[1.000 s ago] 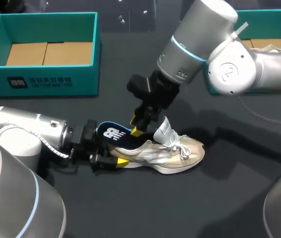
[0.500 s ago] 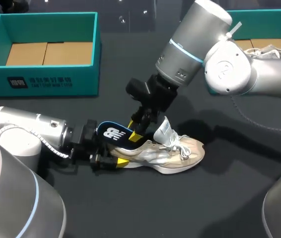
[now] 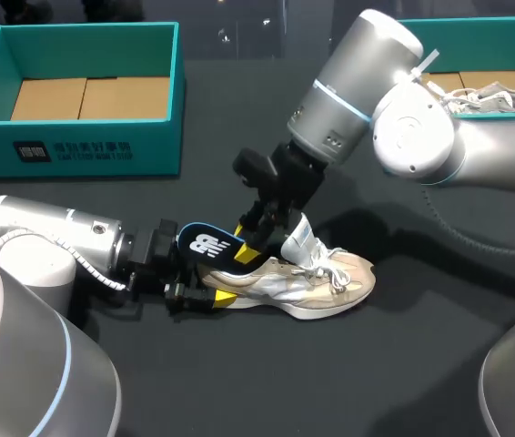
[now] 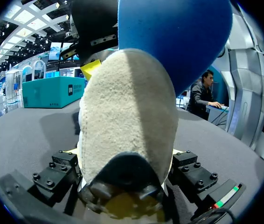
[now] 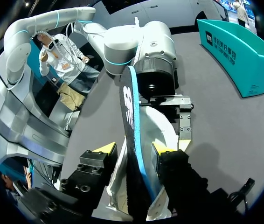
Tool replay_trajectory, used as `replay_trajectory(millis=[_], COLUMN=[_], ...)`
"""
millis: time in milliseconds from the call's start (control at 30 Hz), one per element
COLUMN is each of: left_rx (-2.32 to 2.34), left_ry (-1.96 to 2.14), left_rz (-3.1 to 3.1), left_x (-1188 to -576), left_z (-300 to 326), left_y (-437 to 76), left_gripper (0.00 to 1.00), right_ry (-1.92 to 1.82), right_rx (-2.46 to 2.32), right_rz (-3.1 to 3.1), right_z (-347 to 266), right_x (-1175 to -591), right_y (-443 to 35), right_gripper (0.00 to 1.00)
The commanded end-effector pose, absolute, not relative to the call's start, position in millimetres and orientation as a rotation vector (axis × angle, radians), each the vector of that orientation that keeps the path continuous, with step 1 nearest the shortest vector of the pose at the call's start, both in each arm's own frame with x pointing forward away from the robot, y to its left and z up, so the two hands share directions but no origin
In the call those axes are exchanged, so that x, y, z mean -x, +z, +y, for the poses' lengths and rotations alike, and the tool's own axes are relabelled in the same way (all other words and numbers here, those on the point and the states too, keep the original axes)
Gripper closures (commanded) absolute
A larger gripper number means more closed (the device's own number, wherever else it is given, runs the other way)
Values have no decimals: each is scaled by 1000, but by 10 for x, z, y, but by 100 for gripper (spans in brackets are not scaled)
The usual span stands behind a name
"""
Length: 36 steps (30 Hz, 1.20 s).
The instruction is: Take the shoe out of the shoebox, open the shoe tongue, remove and reinsert the insole, then place the shoe into the shoebox
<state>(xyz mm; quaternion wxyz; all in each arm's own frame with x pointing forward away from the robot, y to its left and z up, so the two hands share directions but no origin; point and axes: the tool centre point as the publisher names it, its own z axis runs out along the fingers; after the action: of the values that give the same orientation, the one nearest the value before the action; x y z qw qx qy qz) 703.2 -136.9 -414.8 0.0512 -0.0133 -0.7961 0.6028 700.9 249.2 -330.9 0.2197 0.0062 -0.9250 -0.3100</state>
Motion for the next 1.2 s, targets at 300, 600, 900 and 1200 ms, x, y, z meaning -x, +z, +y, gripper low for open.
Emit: replay_trajectory(millis=[300,600,900,1200], left_rx=[41,41,41,41], left_ry=[1834,1834,1834,1834], left_rz=[-2423,-2423,-2423,-2423], left_x=[-7038,-7038,-7038,-7038], left_z=[-1366,-1366,-1366,-1366], left_y=[-4166,-4166,-4166,-4166], left_gripper=[100,100,100,100], right_ry=[-875,-893,-891,-878], right_rx=[-41,-50,-95,-91], right_rz=[-2554,-2547,-2581,-2646], right_z=[2619,2667,2824,2867], right_x=[-6929,-6882,-6850,-6826], right_y=[-3337,-3361,-3188,-3113], right_gripper=[72,100,100,100])
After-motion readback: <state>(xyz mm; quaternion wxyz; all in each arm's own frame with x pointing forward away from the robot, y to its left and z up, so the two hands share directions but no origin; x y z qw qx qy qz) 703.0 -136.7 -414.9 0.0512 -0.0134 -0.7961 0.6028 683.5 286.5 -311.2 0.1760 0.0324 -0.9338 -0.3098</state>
